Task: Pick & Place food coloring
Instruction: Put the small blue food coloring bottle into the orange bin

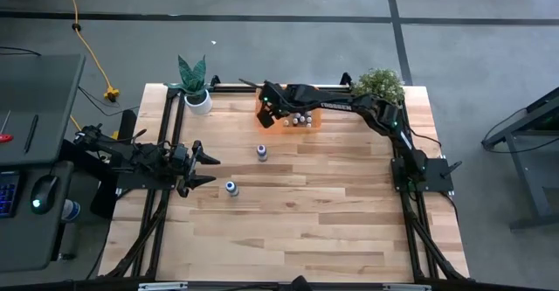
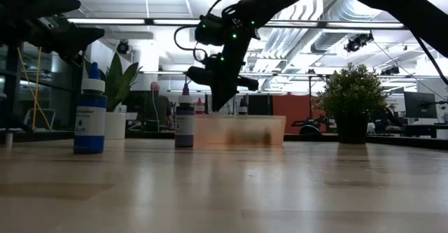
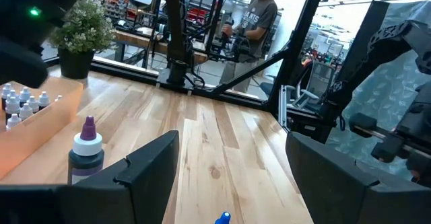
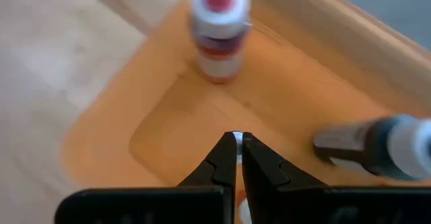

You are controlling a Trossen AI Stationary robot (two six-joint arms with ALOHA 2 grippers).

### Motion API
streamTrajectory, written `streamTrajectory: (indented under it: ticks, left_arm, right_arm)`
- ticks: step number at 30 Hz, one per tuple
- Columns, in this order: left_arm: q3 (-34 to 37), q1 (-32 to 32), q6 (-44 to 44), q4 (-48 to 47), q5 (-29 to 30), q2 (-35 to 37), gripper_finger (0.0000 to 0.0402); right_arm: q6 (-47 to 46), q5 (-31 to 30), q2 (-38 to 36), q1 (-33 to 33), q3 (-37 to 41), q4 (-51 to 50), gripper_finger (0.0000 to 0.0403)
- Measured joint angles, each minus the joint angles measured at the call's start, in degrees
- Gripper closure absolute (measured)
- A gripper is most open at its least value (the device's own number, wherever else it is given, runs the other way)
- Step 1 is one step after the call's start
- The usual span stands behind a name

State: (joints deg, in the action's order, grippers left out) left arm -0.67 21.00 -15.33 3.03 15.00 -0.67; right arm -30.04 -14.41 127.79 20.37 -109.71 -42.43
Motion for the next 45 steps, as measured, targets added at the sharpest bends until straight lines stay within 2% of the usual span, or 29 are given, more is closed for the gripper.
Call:
streamTrajectory:
  ticks: [4, 18, 25, 29, 45]
  left_arm:
    - [0.0, 0.0, 0.0, 0.0, 0.0, 0.0, 0.013]
    - [0.0, 0.0, 0.0, 0.0, 0.0, 0.0, 0.013]
    - [0.0, 0.02, 0.0, 0.0, 0.0, 0.0, 0.013]
    - [0.0, -0.01, 0.0, -0.02, 0.0, 0.02, 0.013]
    - [0.0, 0.01, 0.0, 0.0, 0.0, 0.01, 0.013]
  right_arm:
    - [-3.33, -0.75, 0.02, 0.76, 0.0, -1.44, 0.0396]
    - [-5.36, -3.23, 0.02, 2.56, 0.0, -2.39, 0.0396]
    - [-5.79, -2.34, 0.02, 3.7, -0.02, -2.49, 0.0394]
    - [-6.72, 0.86, 0.79, 4.12, -0.11, -2.43, 0.0394]
    - [-7.59, 1.72, 2.0, 3.99, -0.04, -6.64, 0.0391]
